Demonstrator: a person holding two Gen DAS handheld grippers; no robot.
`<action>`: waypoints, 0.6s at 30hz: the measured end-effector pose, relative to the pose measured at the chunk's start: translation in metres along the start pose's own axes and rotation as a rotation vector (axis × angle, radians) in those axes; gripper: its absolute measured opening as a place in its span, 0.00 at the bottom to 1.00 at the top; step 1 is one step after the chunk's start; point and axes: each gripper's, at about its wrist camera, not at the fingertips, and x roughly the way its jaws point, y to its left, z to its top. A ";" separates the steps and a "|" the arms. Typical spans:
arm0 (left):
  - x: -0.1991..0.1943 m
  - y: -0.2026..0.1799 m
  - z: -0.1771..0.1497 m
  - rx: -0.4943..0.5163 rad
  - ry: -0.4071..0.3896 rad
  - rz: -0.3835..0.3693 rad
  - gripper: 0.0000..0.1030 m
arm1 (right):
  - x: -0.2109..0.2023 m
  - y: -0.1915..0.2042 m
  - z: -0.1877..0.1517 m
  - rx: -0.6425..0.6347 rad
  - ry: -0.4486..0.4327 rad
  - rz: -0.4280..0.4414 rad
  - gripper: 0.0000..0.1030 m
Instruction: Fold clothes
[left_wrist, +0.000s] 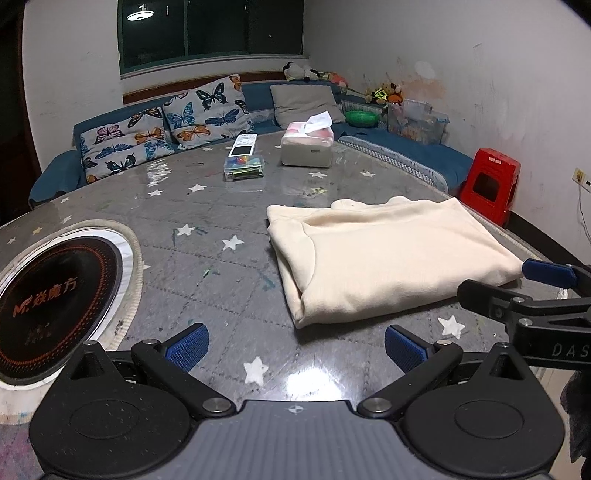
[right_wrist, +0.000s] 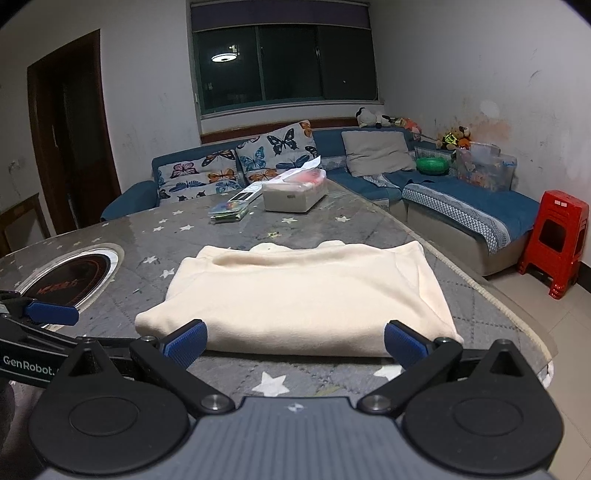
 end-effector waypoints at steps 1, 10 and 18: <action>0.001 0.000 0.001 0.001 0.002 0.000 1.00 | 0.002 -0.001 0.001 0.002 0.001 -0.001 1.00; 0.014 -0.004 0.010 0.010 0.019 -0.004 1.00 | 0.012 -0.007 0.006 0.002 0.012 -0.003 1.00; 0.021 -0.004 0.015 0.015 0.020 -0.003 1.00 | 0.017 -0.008 0.007 0.003 0.021 -0.004 1.00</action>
